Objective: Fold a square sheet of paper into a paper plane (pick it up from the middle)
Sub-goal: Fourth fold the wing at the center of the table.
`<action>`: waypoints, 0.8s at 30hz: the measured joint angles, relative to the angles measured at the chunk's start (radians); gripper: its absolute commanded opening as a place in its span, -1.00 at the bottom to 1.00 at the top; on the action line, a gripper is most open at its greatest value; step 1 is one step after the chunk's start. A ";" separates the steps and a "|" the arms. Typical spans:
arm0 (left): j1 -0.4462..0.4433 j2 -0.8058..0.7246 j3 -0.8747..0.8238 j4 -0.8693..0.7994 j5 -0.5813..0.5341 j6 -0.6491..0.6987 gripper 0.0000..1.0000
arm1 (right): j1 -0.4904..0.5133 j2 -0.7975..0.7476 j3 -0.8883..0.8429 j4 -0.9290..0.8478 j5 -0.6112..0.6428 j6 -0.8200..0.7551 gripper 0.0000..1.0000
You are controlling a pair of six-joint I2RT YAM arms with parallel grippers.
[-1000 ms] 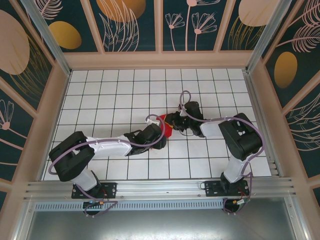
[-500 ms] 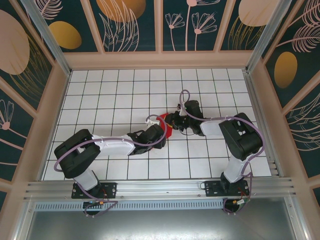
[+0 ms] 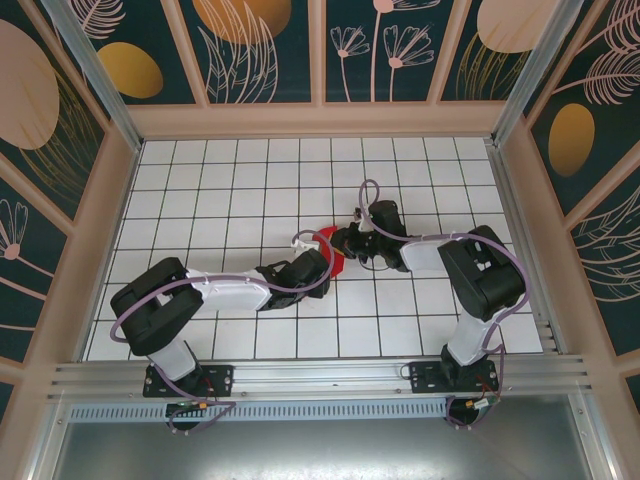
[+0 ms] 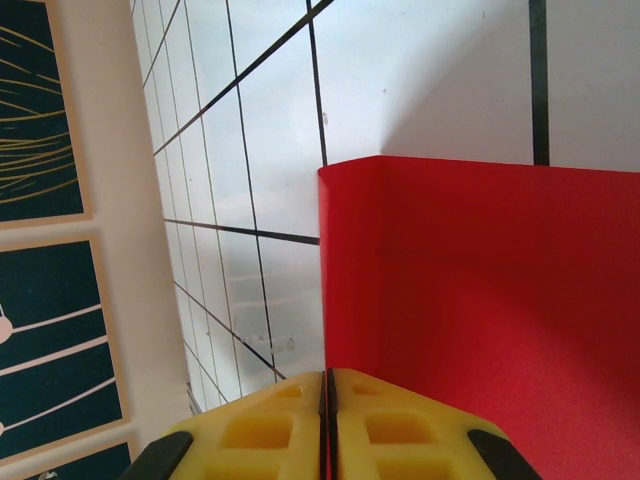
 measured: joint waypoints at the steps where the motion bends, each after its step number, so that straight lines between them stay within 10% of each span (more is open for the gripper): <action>1: 0.000 0.000 0.000 0.000 0.000 0.000 -0.07 | 0.000 0.000 0.002 -0.002 0.000 0.000 -0.77; 24: -0.004 0.004 -0.006 0.000 -0.011 0.001 -0.21 | 0.000 0.000 0.013 -0.015 0.000 -0.002 -0.91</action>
